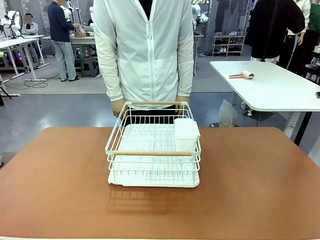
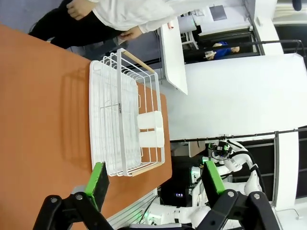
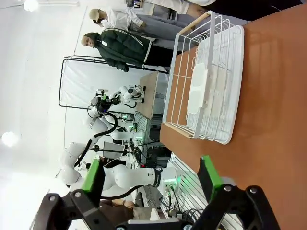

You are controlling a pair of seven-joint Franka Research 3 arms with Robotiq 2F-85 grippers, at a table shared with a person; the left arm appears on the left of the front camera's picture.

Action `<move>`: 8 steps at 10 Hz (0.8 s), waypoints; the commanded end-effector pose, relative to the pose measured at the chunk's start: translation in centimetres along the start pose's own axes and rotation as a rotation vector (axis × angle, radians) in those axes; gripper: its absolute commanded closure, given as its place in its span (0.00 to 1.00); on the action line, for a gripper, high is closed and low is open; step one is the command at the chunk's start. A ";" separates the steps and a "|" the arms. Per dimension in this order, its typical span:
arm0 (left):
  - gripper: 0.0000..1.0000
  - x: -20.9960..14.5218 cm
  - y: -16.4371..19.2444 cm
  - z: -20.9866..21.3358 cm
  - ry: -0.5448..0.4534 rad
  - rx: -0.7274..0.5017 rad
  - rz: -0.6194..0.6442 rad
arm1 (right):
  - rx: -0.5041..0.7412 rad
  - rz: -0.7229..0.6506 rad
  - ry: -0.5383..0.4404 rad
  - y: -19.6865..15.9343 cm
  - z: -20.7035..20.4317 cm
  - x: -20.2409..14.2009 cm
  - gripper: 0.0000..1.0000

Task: Clean the table.
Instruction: Pick up the Lint Roller when the human hands it over.

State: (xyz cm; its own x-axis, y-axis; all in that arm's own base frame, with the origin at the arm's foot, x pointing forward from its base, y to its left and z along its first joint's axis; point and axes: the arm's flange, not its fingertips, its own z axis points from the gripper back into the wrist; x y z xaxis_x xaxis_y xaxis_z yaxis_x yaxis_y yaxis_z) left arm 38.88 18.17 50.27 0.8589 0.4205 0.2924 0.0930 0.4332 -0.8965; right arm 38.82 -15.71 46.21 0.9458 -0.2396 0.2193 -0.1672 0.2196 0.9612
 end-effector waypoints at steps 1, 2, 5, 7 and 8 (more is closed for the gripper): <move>0.00 0.0 0.6 1.1 -0.021 -0.007 0.011 | 0.008 -0.023 -0.018 -0.3 0.7 0.0 0.00; 0.00 0.0 0.6 1.1 -0.021 -0.007 0.011 | 0.008 -0.023 -0.018 -0.3 0.7 0.0 0.00; 0.00 0.0 0.6 1.1 -0.021 -0.007 0.011 | 0.008 -0.023 -0.018 -0.3 0.7 0.0 0.00; 0.00 0.0 0.6 1.1 -0.021 -0.007 0.011 | 0.008 -0.023 -0.018 -0.3 0.7 0.0 0.00; 0.00 0.0 0.6 1.1 -0.021 -0.007 0.011 | 0.008 -0.023 -0.018 -0.3 0.7 0.0 0.00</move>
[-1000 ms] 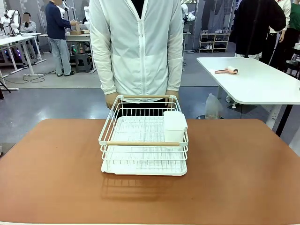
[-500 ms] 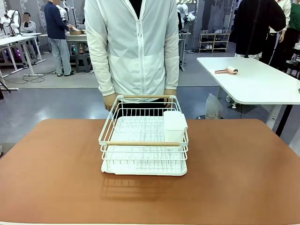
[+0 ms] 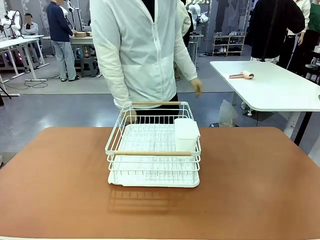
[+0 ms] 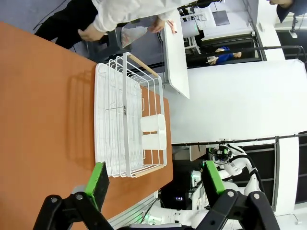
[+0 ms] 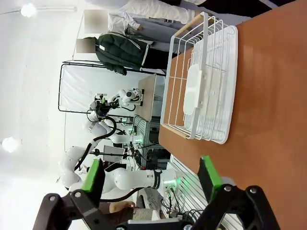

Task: Clean the table.
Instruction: Pick up the Lint Roller when the human hands it over.

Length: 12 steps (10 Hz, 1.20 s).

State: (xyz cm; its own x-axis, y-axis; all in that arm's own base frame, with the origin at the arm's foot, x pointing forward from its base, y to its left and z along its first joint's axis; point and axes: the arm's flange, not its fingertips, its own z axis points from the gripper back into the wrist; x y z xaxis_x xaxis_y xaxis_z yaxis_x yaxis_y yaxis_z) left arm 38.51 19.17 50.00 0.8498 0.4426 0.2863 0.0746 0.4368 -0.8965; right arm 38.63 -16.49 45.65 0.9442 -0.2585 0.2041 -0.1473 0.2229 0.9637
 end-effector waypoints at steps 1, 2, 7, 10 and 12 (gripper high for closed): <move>0.00 0.0 0.0 0.2 0.000 -0.019 -0.003 | 0.017 -0.004 -0.003 0.3 0.0 0.1 0.00; 0.00 0.0 0.0 0.2 0.000 -0.019 -0.003 | 0.017 -0.004 -0.003 0.3 0.0 0.1 0.00; 0.00 0.0 0.0 0.2 0.000 -0.019 -0.003 | 0.017 -0.004 -0.003 0.3 0.0 0.1 0.00; 0.00 0.0 0.0 0.2 0.000 -0.019 -0.003 | 0.017 -0.004 -0.003 0.3 0.0 0.1 0.00; 0.00 0.0 0.0 0.2 0.000 -0.019 -0.003 | 0.017 -0.004 -0.003 0.3 0.0 0.1 0.00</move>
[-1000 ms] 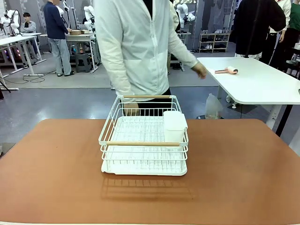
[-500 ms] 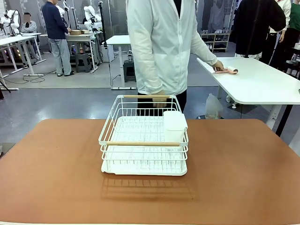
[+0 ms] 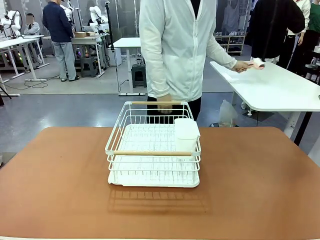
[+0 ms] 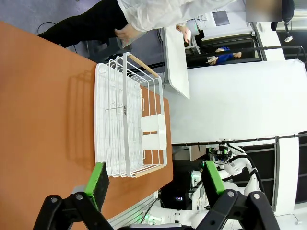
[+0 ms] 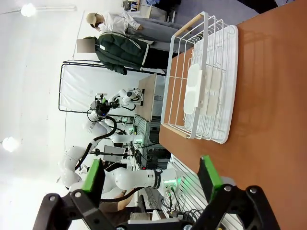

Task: Clean the table.
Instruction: Pick up the Lint Roller when the human hands it over.

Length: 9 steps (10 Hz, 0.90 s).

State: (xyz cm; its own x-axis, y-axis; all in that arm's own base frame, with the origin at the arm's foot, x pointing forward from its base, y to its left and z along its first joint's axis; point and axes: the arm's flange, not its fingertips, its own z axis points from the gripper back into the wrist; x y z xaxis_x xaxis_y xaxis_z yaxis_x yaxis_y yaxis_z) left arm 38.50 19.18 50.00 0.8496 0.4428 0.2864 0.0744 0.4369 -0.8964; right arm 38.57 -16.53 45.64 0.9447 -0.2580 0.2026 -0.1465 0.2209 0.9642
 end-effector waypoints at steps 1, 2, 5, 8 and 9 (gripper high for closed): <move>0.00 0.0 0.0 0.2 0.000 -0.020 -0.003 | 0.015 -0.003 -0.003 0.3 -0.1 0.1 0.00; 0.00 0.0 0.0 0.2 0.000 -0.020 -0.003 | 0.015 -0.003 -0.003 0.3 -0.1 0.1 0.00; 0.00 0.0 0.0 0.2 0.000 -0.020 -0.003 | 0.015 -0.003 -0.003 0.3 -0.1 0.1 0.00; 0.00 0.0 0.0 0.2 0.000 -0.020 -0.003 | 0.015 -0.003 -0.003 0.3 -0.1 0.1 0.00; 0.00 0.0 0.0 0.2 0.000 -0.020 -0.003 | 0.015 -0.003 -0.003 0.3 -0.1 0.1 0.00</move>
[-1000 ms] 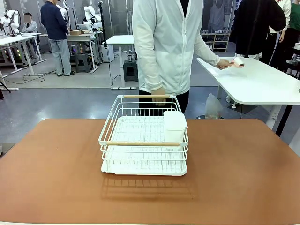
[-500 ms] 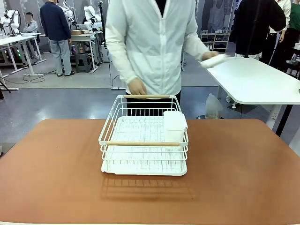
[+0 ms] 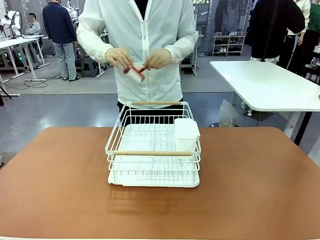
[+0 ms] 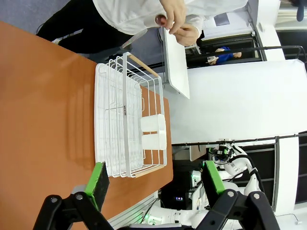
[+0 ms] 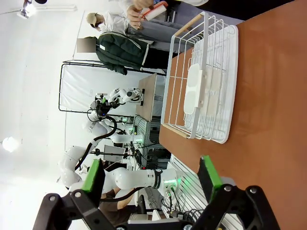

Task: Clean the table.
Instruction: Pick up the Lint Roller when the human hands it over.

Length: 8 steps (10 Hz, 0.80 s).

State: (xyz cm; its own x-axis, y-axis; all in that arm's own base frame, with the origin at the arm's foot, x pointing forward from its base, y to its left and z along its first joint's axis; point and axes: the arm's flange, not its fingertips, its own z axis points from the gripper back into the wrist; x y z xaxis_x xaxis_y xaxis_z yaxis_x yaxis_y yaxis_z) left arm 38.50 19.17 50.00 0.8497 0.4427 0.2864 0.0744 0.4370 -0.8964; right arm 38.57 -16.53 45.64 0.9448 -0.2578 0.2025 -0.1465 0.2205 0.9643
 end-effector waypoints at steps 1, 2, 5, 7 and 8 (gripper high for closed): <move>0.00 0.0 0.0 0.2 0.000 -0.020 -0.003 | 0.015 -0.003 -0.004 0.3 -0.1 0.1 0.00; 0.00 0.0 0.0 0.2 0.000 -0.020 -0.003 | 0.015 -0.003 -0.004 0.3 -0.1 0.1 0.00; 0.00 0.0 0.0 0.2 0.000 -0.020 -0.003 | 0.015 -0.003 -0.004 0.3 -0.1 0.1 0.00; 0.00 0.0 0.0 0.2 0.000 -0.020 -0.003 | 0.015 -0.003 -0.004 0.3 -0.1 0.1 0.00; 0.00 0.0 0.0 0.2 0.000 -0.020 -0.003 | 0.015 -0.003 -0.004 0.3 -0.1 0.1 0.00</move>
State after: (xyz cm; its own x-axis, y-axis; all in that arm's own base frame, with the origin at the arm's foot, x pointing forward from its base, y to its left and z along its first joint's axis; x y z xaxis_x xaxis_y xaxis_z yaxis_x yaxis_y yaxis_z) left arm 38.50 19.17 50.01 0.8497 0.4426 0.2864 0.0745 0.4370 -0.8964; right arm 38.56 -16.52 45.64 0.9448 -0.2576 0.2024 -0.1465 0.2202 0.9644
